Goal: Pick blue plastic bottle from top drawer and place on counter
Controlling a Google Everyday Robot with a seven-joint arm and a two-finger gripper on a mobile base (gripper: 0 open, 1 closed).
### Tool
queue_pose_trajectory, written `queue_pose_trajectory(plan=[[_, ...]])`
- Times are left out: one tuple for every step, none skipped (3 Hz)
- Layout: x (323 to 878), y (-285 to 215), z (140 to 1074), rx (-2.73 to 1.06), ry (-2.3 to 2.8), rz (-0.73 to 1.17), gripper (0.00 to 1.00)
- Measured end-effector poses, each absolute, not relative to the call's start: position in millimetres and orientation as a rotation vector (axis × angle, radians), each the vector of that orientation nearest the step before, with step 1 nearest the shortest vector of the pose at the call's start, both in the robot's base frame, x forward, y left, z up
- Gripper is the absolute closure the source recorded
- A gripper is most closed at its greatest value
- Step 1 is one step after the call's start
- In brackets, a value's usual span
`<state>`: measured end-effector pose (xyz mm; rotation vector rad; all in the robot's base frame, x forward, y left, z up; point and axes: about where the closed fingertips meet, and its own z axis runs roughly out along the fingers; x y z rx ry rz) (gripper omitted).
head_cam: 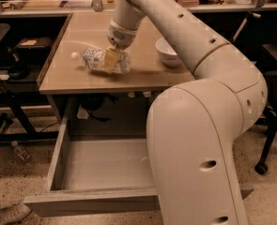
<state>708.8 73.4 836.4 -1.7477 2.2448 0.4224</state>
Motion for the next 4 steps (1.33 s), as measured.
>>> queue_pose_trajectory(plan=[[708.8,73.4,836.4,-1.748,2.245,0.422,0.34],[708.8,73.4,836.4,-1.748,2.245,0.422,0.11],[708.8,73.4,836.3,-1.748,2.245,0.422,0.00],[708.8,73.4,836.3,-1.748,2.245,0.422,0.00]])
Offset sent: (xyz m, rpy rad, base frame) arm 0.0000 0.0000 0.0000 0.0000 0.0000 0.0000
